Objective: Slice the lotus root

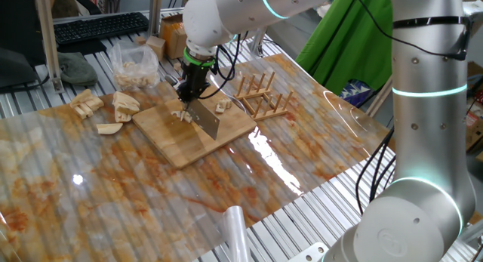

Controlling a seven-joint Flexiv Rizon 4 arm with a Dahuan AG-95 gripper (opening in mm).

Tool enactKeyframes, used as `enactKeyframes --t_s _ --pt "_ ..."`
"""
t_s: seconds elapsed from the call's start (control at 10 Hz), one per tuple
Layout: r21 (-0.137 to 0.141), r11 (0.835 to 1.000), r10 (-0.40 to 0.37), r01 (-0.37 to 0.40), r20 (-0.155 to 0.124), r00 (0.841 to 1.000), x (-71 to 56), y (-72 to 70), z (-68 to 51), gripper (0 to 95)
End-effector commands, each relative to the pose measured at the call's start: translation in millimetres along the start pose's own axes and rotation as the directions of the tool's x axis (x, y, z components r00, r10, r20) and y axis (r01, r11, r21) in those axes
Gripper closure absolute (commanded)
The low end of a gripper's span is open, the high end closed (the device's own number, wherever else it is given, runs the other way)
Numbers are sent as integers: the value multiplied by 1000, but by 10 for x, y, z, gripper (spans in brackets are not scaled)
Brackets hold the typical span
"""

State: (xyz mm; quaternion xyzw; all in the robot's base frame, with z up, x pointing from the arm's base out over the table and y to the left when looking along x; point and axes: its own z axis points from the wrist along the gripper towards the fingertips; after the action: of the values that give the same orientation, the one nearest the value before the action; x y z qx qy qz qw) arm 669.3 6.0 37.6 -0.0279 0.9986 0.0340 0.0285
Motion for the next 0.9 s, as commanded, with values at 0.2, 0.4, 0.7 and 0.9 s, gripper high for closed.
enactKeyframes --t_s 0.2,0.4,0.7,0.9 --pt "-8 1000 6 -6 33 999 23 -10 -29 950" --pt "-7 1000 7 -7 37 999 31 -2 -16 950" --pt "-10 1000 14 -13 67 998 32 -7 -56 950" --pt "-14 1000 30 -28 131 991 61 14 -26 950"
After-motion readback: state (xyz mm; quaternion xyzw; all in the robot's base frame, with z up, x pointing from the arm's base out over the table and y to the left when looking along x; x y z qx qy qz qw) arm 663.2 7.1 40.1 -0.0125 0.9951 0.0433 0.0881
